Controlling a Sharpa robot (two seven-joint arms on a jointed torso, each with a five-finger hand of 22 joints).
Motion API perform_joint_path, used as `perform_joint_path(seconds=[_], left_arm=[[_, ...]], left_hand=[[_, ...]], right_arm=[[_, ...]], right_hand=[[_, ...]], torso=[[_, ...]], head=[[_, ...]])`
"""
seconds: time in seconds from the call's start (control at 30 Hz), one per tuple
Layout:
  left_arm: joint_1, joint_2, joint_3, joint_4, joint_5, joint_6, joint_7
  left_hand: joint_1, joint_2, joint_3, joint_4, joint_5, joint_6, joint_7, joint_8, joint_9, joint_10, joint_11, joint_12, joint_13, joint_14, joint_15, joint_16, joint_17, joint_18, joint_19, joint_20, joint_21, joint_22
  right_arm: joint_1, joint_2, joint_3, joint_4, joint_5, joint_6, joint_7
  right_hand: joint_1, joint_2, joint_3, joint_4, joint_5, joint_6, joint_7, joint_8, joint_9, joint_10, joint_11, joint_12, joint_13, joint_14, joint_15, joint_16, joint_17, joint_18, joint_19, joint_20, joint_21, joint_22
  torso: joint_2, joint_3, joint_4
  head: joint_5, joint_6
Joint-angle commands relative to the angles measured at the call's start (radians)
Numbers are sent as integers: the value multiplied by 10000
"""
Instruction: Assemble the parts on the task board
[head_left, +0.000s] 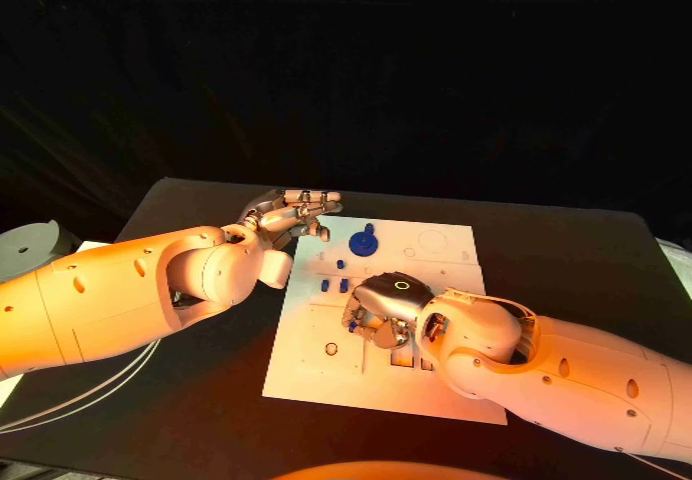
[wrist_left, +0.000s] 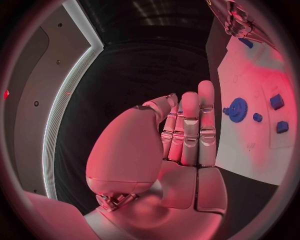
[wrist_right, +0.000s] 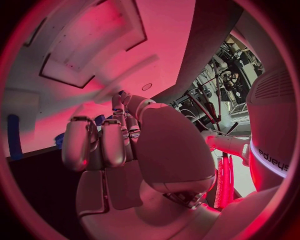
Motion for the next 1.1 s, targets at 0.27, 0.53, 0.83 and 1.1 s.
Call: perform_joint_path(seconds=[0.27,0.53,0.83,1.1], left_arm=[[3,2,5,30,38,193,37],[3,-18,5,25,38,198,22],[3,-56,4,17,38,226,8],[3,-122,2,47,38,228,6]], left_hand=[[-174,24,-85,1,35,-96,14,54,-18,-60,24,82,-3,-68,28,50,-25,97,-54,24,-61,-18],[-408,43,-242,120,18,-126,12,83,-23,-111,30,143,-5,-75,58,84,-47,92,-55,57,-113,-56],[-620,82,-484,225,-38,-180,7,135,-27,-187,33,255,-5,-91,73,134,-88,101,-32,89,-208,-135],[-600,91,-512,206,-38,-184,-3,150,-26,-198,24,281,-4,-95,68,143,-97,105,-23,90,-225,-150]], right_arm=[[-31,123,-78,-104,-384,387,-426],[-31,52,-85,-48,-397,-52,-515],[-7,-834,80,722,-304,-734,-495],[501,-2104,282,1282,2,-573,-763]], right_hand=[[-664,-290,-296,33,52,-1068,310,-178,-220,-1199,295,-118,-100,400,284,-179,-294,83,-125,167,-228,-332],[-798,-419,-680,-58,39,-1662,419,-158,-342,-2144,440,-72,-76,362,400,-235,-416,142,-233,325,-394,-566],[-773,-331,-830,-101,43,-1568,436,-100,-310,-1994,428,126,-34,327,403,-319,-561,152,-231,348,-419,-604],[-879,-512,-1070,-90,33,-1595,331,-137,-322,-1945,375,181,-59,333,374,-318,-586,149,-207,332,-412,-592]], torso=[[-5,-7,1],[-1,2,2],[-7,5,-1],[-9,-8,-46]], head=[[-13,40],[-27,57],[-73,103],[-197,192]])
